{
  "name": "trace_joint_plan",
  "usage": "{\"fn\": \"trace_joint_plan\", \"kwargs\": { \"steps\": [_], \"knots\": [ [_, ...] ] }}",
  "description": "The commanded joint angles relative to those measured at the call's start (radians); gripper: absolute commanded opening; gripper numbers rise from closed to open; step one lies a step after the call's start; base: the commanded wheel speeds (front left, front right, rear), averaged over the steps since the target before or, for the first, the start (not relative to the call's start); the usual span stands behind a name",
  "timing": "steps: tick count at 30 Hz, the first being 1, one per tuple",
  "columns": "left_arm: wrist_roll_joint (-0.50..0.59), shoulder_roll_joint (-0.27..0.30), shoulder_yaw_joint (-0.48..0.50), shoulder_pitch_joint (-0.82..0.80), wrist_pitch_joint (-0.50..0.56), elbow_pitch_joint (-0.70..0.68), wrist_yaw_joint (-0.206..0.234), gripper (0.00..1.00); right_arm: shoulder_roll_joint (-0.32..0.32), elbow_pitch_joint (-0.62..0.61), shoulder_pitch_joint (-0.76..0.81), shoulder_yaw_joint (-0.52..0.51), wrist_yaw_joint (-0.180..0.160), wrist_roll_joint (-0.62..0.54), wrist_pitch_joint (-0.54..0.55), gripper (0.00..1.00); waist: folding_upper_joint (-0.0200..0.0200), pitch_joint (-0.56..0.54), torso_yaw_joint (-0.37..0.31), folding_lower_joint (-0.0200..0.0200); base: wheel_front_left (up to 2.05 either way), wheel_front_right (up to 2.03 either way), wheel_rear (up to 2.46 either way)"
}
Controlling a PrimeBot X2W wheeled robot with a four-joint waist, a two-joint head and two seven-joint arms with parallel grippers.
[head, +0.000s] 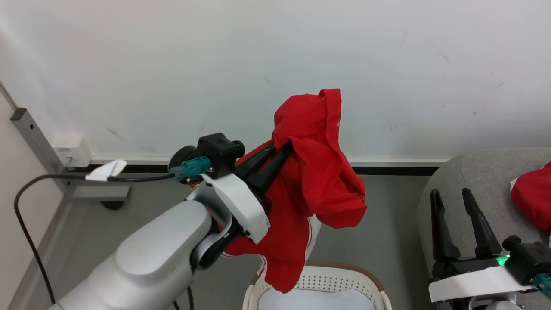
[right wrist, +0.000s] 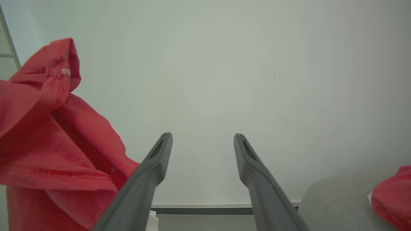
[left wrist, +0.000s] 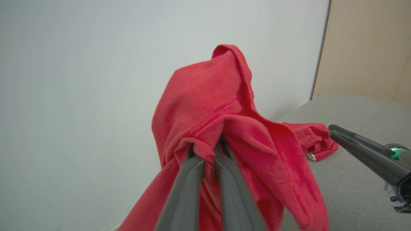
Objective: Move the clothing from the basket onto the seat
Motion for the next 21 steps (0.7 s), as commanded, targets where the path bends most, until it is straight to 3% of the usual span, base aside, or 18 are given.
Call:
{"fn": "trace_joint_plan", "kwargs": {
  "steps": [1,7,12,21],
  "knots": [
    [-0.015,0.006,0.005,0.004,-0.002,-0.007,0.003,0.0,-0.003,0.0,0.01,0.004,-0.002,0.009,-0.003,1.0,-0.0001,0.001,0.0,0.0002,0.0,0.0,0.0],
    [-0.024,0.014,0.007,0.022,0.003,-0.03,0.013,0.0,-0.003,-0.005,-0.013,0.072,-0.002,-0.023,-0.003,1.0,-0.0001,0.007,-0.005,0.0002,0.0,0.0,0.0],
    [-0.025,0.01,0.002,0.034,-0.005,-0.032,0.017,0.0,-0.007,0.017,-0.046,0.21,-0.002,-0.121,-0.003,1.0,-0.0001,0.009,-0.008,0.0002,0.0,0.0,0.0],
    [-0.024,-0.019,-0.021,0.051,-0.008,-0.037,0.013,0.0,-0.007,0.173,-0.157,0.412,-0.002,-0.101,-0.002,1.0,-0.0001,0.008,0.019,0.0002,0.0,0.0,0.0]
  ]
}}
